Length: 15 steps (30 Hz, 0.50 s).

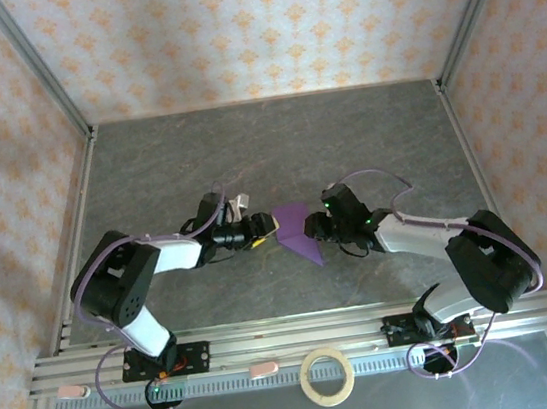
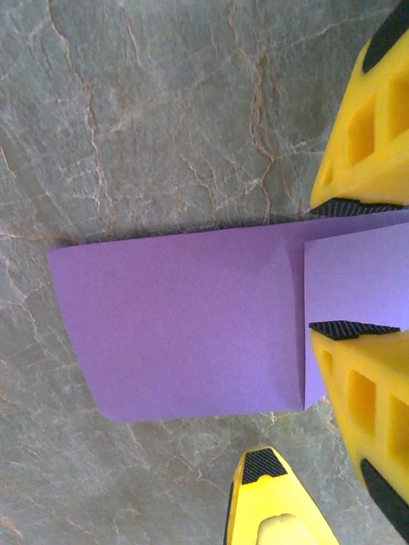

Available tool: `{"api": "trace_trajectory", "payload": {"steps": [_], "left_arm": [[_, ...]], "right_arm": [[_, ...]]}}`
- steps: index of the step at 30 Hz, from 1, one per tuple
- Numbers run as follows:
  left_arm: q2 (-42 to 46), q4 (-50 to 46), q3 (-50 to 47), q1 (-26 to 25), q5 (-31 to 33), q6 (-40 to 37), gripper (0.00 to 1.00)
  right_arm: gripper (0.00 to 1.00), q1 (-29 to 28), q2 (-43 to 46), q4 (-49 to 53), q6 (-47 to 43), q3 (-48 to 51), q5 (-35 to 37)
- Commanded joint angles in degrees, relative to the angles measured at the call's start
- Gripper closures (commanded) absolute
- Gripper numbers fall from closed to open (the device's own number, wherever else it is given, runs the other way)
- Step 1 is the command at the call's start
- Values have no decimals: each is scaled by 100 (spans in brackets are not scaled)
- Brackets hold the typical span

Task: Fold a paper plane with a square sheet of paper (pick it up from the middle)

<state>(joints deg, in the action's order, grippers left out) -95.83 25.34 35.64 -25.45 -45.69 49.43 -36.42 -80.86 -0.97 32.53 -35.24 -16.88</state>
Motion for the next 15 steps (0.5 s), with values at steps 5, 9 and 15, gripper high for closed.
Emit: {"api": "trace_trajectory", "payload": {"steps": [5,9,15], "left_arm": [[-390,-35,450,13,-318,-214,48],[-517,-190,521,10,-236,-242,48],[-561,-312,562,-3,-165,-294,47]], "right_arm": [[60,13,150,-4,52,132,343],[60,13,122,10,60,132,388],[60,13,59,-43,71,174,407]]}}
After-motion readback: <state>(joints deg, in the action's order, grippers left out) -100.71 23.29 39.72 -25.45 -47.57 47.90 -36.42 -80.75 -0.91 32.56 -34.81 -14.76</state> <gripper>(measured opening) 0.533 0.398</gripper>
